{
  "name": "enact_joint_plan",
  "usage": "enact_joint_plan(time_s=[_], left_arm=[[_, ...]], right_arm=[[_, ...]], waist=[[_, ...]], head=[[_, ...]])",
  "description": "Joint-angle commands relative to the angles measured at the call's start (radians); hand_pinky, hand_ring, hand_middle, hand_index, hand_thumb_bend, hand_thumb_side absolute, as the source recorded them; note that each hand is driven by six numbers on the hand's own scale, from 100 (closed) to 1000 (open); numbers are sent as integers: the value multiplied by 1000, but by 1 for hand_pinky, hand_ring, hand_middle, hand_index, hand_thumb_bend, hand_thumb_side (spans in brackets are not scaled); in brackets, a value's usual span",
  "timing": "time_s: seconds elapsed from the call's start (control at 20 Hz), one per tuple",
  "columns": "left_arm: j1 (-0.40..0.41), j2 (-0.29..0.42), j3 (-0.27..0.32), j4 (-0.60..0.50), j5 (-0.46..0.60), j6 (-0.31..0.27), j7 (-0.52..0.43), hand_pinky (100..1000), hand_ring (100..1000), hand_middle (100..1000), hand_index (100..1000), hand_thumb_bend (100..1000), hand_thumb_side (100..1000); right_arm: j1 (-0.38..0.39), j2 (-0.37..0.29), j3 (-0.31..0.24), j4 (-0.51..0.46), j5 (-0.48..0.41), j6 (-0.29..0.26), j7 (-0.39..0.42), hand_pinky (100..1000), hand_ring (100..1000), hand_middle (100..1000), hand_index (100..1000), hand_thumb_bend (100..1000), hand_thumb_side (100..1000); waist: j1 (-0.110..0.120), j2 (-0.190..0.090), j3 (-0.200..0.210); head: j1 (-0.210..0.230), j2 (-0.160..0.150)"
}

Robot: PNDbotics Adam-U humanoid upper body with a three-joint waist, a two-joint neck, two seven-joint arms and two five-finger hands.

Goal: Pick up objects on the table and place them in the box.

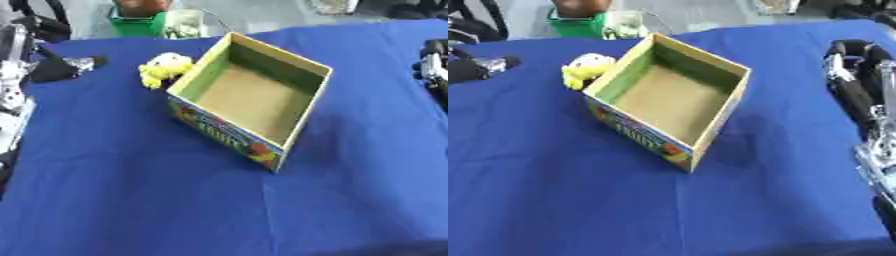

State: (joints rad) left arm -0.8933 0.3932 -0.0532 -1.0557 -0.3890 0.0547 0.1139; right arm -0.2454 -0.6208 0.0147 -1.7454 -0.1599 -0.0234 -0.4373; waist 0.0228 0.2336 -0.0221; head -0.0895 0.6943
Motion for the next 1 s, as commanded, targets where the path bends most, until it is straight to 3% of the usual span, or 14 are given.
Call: enact_joint_plan(time_s=[0.05,0.5,1.0], left_arm=[[-47,3,-2,33,-59,-2,-19,530,677,637,669,888,236],[-138,-39,10,175,-226,0,-24,540,674,636,674,910,243],[-188,-71,35,294,-416,5,-37,571,695,660,693,916,219]], right_arm=[[-9,-31,-2,-17,0,0,8,602,596,607,710,100,483],[-13,-33,7,-16,0,2,22,602,596,606,709,100,483],[-34,-35,26,-19,-3,4,48,601,595,603,706,100,482]], waist=[[-1,-22,-3],[2,-27,-19],[10,-21,-65]], head=[[2,7],[13,9],[37,5]])
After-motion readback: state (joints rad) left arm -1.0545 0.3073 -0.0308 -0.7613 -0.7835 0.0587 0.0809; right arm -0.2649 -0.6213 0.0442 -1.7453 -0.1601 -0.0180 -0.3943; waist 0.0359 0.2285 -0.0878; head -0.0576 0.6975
